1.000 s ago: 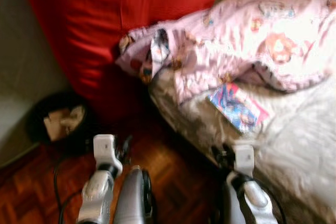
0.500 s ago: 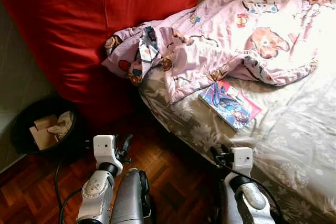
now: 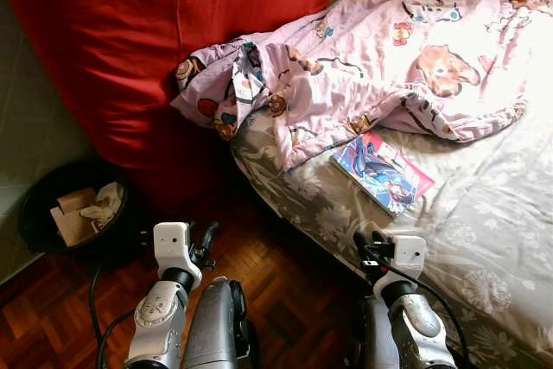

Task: Clean up the room

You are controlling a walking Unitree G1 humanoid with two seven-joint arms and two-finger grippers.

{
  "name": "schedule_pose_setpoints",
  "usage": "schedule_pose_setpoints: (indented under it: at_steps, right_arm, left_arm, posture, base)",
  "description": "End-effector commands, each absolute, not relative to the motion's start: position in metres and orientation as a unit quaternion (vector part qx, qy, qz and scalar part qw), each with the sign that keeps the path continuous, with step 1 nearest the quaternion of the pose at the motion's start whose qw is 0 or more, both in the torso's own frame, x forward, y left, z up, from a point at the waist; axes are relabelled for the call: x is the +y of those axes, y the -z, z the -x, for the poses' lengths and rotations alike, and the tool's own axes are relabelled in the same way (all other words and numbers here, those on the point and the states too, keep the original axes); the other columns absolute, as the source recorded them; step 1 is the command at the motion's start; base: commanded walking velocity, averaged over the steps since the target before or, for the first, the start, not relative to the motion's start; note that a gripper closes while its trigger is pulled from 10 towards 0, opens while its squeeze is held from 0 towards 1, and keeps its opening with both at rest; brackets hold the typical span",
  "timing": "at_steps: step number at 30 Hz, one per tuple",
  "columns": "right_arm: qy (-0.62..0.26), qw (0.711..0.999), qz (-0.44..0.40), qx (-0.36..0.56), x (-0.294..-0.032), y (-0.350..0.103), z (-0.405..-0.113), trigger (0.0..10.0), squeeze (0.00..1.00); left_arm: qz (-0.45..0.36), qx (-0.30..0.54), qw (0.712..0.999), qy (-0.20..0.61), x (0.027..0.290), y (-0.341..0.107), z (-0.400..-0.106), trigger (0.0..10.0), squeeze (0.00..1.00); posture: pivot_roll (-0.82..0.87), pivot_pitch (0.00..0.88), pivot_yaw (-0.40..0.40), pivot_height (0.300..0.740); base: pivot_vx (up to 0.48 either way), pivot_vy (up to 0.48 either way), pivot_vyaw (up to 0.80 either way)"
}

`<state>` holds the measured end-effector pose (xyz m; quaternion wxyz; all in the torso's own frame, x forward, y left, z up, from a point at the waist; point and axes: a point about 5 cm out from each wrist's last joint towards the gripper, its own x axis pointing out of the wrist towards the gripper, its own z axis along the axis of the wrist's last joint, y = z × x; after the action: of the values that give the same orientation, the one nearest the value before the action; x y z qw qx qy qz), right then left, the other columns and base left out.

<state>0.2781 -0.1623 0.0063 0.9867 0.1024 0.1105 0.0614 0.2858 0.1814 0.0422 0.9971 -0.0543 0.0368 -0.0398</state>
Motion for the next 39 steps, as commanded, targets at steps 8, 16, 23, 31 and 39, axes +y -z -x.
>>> schedule_pose_setpoints:
  at_steps: [8,16,23,31,39]
  right_arm:
    - [-0.052,0.985,-0.111,0.118,-0.163,-0.003,-0.276,10.0,0.00]
    - [-0.061,0.986,-0.116,0.107,-0.159,-0.007,-0.277,10.0,0.00]
    - [-0.073,0.986,-0.108,0.107,-0.156,-0.007,-0.277,10.0,0.00]
    - [-0.069,0.984,-0.118,0.111,-0.154,-0.007,-0.278,10.0,0.00]
    - [-0.045,0.980,-0.160,0.108,-0.154,-0.020,-0.299,10.0,0.00]
  left_arm:
    - [0.052,0.046,0.997,0.041,0.182,-0.040,-0.284,10.0,0.00]
    - [0.052,0.046,0.997,0.041,0.182,-0.040,-0.284,10.0,0.00]
    - [0.049,0.045,0.997,0.040,0.183,-0.040,-0.284,10.0,0.00]
    - [0.049,0.042,0.997,0.043,0.182,-0.041,-0.284,10.0,0.00]
    - [0.048,0.039,0.997,0.047,0.180,-0.043,-0.284,10.0,0.00]
  posture:
    - [0.03,0.211,0.044,0.589]
    - [0.03,0.212,0.043,0.589]
    - [0.03,0.217,0.044,0.589]
    - [0.02,0.227,0.047,0.589]
    - [0.04,0.242,0.051,0.589]
  base:
    - [0.259,0.000,-0.19]
    - [0.264,0.000,0.00]
    - [0.259,0.000,0.00]
    - [0.000,0.000,0.00]
    - [0.000,0.000,0.00]
